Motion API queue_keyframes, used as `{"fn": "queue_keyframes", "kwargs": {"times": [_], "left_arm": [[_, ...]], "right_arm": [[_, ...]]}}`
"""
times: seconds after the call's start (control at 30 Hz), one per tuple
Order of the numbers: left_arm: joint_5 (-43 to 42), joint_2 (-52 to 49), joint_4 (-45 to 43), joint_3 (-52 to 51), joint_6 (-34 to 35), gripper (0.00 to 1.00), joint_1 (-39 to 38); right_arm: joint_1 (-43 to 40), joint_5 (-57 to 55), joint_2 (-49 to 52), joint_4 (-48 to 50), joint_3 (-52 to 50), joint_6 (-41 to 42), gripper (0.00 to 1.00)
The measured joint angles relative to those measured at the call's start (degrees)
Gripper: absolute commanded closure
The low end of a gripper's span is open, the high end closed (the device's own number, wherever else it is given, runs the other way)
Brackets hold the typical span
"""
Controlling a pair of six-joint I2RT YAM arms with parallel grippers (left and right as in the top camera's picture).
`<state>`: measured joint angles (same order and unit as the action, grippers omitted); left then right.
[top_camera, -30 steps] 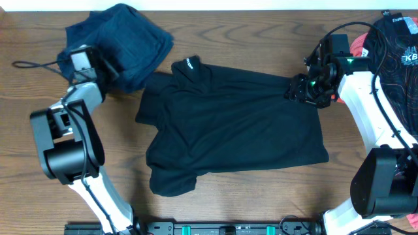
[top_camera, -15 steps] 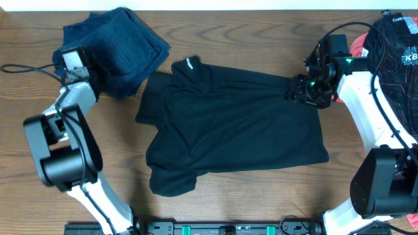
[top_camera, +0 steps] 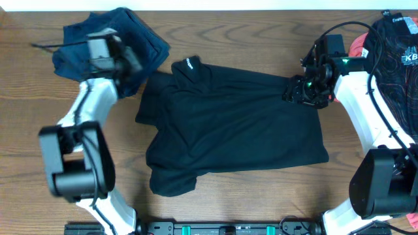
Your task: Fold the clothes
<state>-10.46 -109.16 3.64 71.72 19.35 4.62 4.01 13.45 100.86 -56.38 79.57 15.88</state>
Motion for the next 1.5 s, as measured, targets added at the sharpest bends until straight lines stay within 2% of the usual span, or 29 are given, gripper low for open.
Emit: {"fn": "queue_keyframes", "kwargs": {"times": [0.23,0.47,0.7,0.83,1.2,1.4,1.43,1.47,1.5], "left_arm": [[-1.05,-4.68,-0.81,-0.02,-0.39,0.94,-3.85],[-1.20,-5.22,-3.80,-0.02,-0.44,0.94,-3.93],[-1.18,-10.27,-8.85,-0.02,-0.81,0.94,-3.82],[-1.22,-13.40,-12.52,-0.02,-0.79,0.94,-2.89],[6.62,-14.60,-22.71,-0.04,-0.74,0.94,2.73],[8.20,-14.60,-27.76,-0.02,-0.72,0.94,4.13],[8.33,-14.60,-27.98,-0.02,-0.72,0.92,4.13],[8.35,-14.60,-28.09,-0.02,-0.72,0.83,4.11],[8.39,-14.60,-28.11,-0.04,-0.61,0.68,4.09]], "right_arm": [[1.18,0.00,0.00,0.00,0.00,0.00,0.41],[1.18,0.00,0.00,0.15,0.00,0.00,0.40],[1.16,-0.02,0.00,0.22,0.00,0.00,0.40],[1.18,0.00,0.00,0.22,0.00,0.00,0.39],[1.18,-0.02,0.00,-0.55,0.00,0.00,0.40],[1.20,-0.02,0.00,-1.40,0.00,0.00,0.39],[1.20,-0.02,0.00,-1.42,0.00,0.00,0.38],[1.25,0.00,0.00,-1.42,0.00,0.00,0.37],[1.33,-0.02,0.00,-1.42,0.00,0.00,0.36]]}}
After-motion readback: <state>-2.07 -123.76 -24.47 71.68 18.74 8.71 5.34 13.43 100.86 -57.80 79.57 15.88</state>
